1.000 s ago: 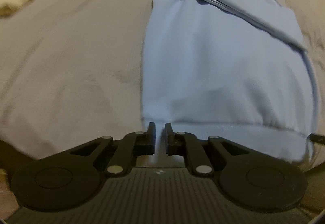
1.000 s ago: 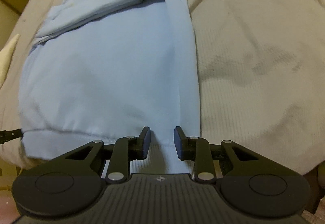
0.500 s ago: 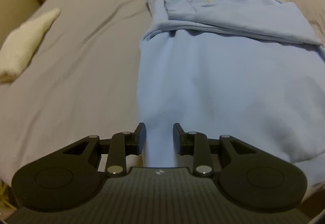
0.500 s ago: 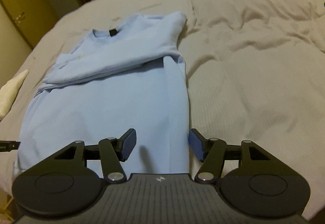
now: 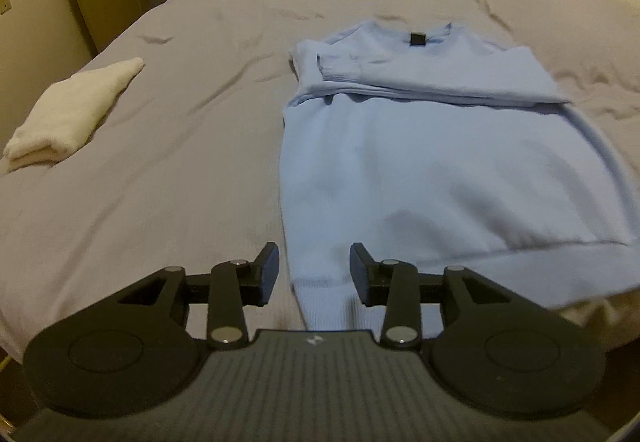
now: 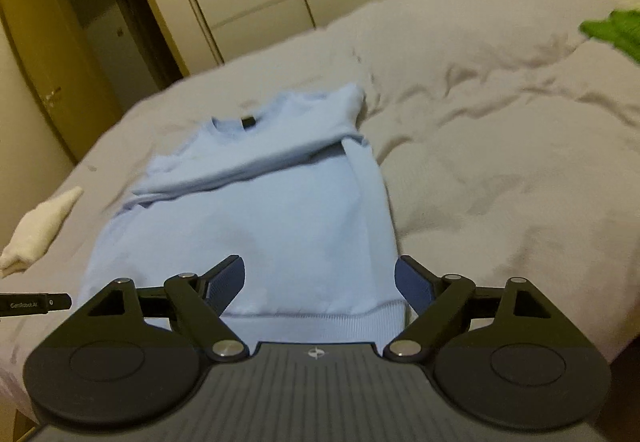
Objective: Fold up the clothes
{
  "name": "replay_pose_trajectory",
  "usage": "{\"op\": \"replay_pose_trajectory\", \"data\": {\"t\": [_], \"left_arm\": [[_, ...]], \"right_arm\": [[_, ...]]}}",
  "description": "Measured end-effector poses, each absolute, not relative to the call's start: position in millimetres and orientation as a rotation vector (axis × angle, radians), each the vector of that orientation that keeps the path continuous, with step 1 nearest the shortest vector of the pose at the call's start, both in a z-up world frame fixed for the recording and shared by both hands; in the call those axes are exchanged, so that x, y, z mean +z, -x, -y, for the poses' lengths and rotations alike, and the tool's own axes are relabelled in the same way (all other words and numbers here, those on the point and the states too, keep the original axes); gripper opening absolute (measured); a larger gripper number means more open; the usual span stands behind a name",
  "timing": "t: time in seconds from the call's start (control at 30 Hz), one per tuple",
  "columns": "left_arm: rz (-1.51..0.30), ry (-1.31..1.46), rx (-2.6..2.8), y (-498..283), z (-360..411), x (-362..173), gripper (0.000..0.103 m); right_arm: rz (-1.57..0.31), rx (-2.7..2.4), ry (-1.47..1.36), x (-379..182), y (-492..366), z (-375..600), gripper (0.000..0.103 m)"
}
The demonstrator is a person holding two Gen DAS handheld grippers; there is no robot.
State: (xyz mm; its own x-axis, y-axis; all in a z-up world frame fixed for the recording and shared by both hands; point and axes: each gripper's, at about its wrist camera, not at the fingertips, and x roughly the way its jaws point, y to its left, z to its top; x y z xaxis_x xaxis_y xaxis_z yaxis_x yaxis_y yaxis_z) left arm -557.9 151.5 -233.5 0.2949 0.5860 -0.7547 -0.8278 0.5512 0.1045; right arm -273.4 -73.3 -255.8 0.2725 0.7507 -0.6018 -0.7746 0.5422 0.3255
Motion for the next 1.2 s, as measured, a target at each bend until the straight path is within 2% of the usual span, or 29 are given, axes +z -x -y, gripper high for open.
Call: {"op": "replay_pose_trajectory", "data": {"t": [0.2, 0.4, 0.63, 0.93, 1.07, 1.2], "left_arm": [[-0.770, 0.314, 0.897, 601.3, -110.6, -228.3, 0.036], [-0.775, 0.293, 0.890, 641.2, -91.4, -239.6, 0.036], [-0.759, 0.264, 0.887, 651.8, -81.9, -245.1, 0.036], [-0.796, 0.224, 0.815, 641.3, -80.9, -278.1, 0.036], [-0.792, 0.235, 0.766, 634.9, -92.6, -287.1, 0.035], [-0.782, 0.242, 0.738, 623.4, -106.1, -294.1, 0.035]], "right_arm": [[-0.736, 1.018, -0.003, -233.0, 309.5, 124.4, 0.086], [-0.702, 0.997, -0.011, -225.9, 324.4, 164.0, 0.087], [-0.685, 1.004, -0.022, -226.0, 334.0, 180.9, 0.087], [-0.605, 1.071, 0.218, -247.9, 353.2, 157.1, 0.087], [-0.528, 1.201, 0.369, -259.4, 380.7, 112.9, 0.085], [-0.461, 1.355, 0.532, -278.2, 412.1, 57.7, 0.069]]}}
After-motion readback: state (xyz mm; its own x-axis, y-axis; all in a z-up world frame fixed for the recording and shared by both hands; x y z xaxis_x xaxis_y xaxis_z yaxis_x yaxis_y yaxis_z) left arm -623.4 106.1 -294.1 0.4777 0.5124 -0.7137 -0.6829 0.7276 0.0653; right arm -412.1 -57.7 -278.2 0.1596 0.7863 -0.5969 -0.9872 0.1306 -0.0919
